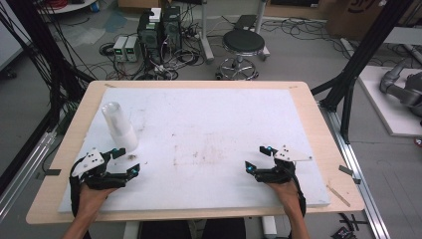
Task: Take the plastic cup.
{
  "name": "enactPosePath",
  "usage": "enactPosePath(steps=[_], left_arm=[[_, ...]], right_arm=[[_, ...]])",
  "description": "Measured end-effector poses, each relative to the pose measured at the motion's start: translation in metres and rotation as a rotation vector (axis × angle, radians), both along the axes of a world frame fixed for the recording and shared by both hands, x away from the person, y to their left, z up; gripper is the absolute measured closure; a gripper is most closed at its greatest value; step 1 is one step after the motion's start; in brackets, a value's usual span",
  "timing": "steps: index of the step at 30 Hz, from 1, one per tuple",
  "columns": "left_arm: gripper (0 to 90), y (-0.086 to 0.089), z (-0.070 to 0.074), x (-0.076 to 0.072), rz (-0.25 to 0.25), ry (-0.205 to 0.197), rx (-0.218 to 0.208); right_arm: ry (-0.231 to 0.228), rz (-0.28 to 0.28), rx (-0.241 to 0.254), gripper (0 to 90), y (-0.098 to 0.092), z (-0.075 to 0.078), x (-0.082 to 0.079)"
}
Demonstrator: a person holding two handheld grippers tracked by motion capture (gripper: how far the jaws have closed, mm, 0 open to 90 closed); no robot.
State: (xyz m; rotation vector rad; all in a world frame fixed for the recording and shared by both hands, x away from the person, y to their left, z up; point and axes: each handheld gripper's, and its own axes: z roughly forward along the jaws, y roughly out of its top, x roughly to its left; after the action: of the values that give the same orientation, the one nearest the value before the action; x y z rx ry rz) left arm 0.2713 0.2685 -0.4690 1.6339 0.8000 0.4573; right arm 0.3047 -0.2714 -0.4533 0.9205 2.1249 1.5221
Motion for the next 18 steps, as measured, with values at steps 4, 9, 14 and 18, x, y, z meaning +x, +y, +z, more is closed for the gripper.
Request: enactPosePath(steps=[4, 9, 14, 18], left_arm=[[13.4, 0.002, 0.004, 0.002, -0.038, 0.016, -0.003], [13.4, 0.008, 0.016, -0.001, -0.057, -0.011, -0.001], [13.4, 0.022, 0.035, -0.006, -0.066, -0.04, 0.011], [13.4, 0.039, 0.058, -0.008, -0.069, -0.08, 0.014]], right_arm=[[0.007, 0.001, 0.004, 14.9, 0.0, 0.0, 0.001], [0.013, 0.003, 0.006, 14.9, -0.001, 0.0, 0.001], [0.03, 0.005, 0.01, 14.9, -0.001, 0.0, 0.002], [0.035, 0.002, 0.012, 14.9, -0.001, 0.0, 0.002]])
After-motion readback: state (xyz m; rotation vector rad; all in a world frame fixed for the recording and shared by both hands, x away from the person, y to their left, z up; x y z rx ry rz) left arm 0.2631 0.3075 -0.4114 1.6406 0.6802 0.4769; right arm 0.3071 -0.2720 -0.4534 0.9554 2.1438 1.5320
